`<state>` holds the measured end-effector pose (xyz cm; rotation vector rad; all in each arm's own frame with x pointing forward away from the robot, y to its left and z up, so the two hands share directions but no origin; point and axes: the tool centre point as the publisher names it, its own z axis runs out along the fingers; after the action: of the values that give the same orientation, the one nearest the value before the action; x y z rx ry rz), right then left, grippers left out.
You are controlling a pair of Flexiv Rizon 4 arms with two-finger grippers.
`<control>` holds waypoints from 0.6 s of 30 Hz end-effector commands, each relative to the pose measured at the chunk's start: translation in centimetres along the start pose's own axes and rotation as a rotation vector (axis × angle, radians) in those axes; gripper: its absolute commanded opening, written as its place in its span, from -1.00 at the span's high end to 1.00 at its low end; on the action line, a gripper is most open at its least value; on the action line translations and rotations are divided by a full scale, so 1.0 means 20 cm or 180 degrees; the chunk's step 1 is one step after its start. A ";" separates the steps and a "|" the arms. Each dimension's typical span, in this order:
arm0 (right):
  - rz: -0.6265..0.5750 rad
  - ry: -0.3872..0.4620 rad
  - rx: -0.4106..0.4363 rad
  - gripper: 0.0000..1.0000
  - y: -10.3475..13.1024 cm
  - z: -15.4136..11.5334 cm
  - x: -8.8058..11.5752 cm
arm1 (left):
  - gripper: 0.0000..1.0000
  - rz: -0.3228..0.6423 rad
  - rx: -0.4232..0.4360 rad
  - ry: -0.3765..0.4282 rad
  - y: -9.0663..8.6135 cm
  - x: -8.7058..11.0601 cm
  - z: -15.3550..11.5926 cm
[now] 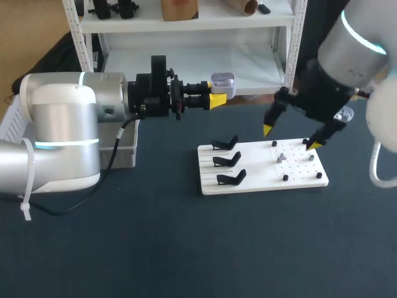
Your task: Pick up each earbud case from the left stands, insert the matching earbuds, close the lid, and place the case in the box.
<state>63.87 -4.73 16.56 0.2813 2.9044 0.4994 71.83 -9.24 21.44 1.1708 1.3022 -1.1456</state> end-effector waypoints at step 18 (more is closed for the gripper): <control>-0.0085 -0.0118 -0.0129 -1.00 -0.04 0.11 -0.01 | 1.00 0.0003 -0.0013 -0.0005 -0.01 0.00 0.00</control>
<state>63.96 -4.76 15.90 0.2394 2.8637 0.5515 71.83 -9.24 21.44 1.1708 1.3023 -1.1456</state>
